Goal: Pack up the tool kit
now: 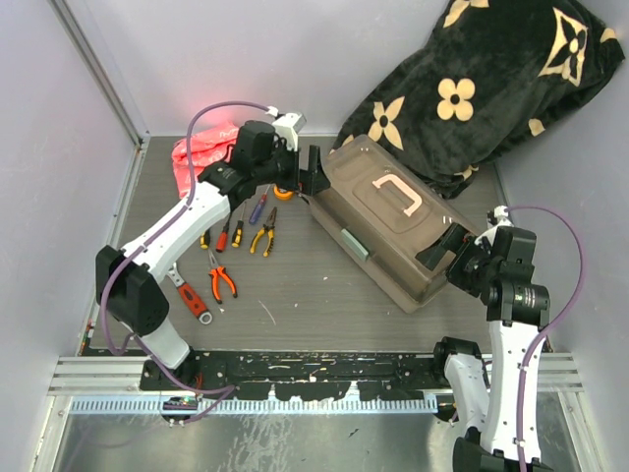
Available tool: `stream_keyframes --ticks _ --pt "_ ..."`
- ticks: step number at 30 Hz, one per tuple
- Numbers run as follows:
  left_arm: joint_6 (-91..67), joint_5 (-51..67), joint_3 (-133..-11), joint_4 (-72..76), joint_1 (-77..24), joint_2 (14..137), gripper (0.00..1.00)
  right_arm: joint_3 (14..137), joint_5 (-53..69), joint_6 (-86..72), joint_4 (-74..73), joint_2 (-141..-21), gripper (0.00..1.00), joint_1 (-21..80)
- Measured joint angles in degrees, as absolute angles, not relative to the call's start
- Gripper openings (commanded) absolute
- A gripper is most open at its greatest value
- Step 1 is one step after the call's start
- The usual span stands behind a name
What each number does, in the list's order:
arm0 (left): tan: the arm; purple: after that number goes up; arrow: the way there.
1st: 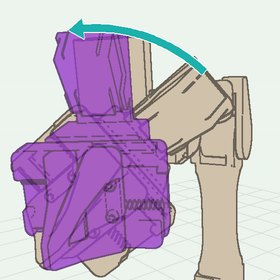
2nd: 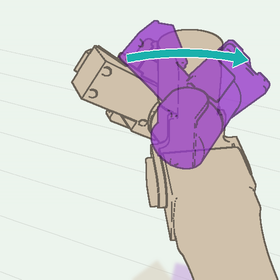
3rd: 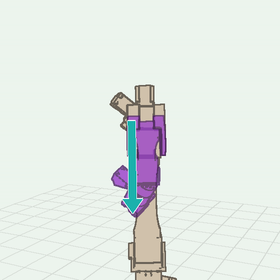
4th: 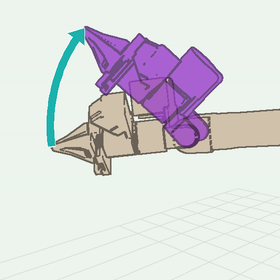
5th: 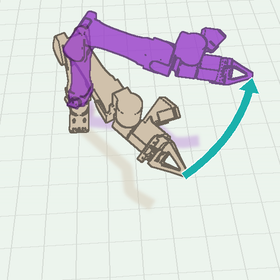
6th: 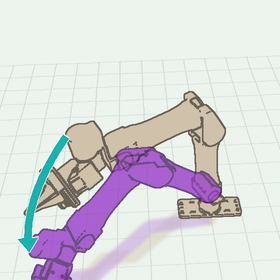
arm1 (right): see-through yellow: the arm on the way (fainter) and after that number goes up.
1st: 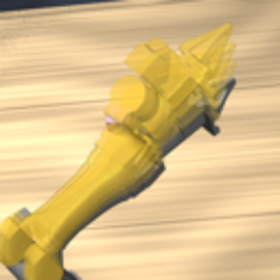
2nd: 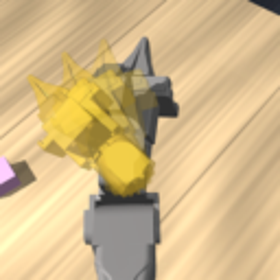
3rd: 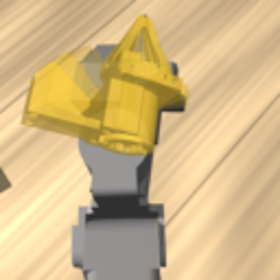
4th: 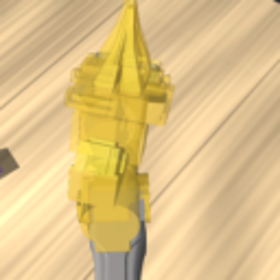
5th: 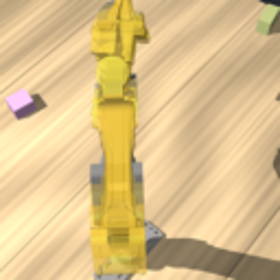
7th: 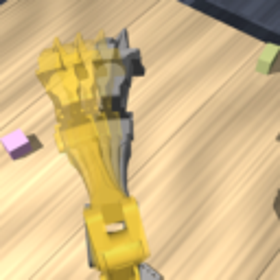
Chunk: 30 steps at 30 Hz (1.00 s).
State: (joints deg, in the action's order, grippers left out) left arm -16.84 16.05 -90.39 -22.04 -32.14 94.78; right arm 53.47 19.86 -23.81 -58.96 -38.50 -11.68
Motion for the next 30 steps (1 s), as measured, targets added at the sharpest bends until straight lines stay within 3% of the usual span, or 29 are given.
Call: stream_keyframes --ticks 20,30 --pt "-16.9 18.0 -84.0 -22.2 -32.1 91.6 0.98 50.8 41.6 -23.9 -57.1 -35.0 0.96 -6.8" --pt "-17.1 18.2 -81.3 -22.7 -30.9 83.4 0.98 76.1 35.4 -20.1 -59.6 -39.1 1.00 -6.3"
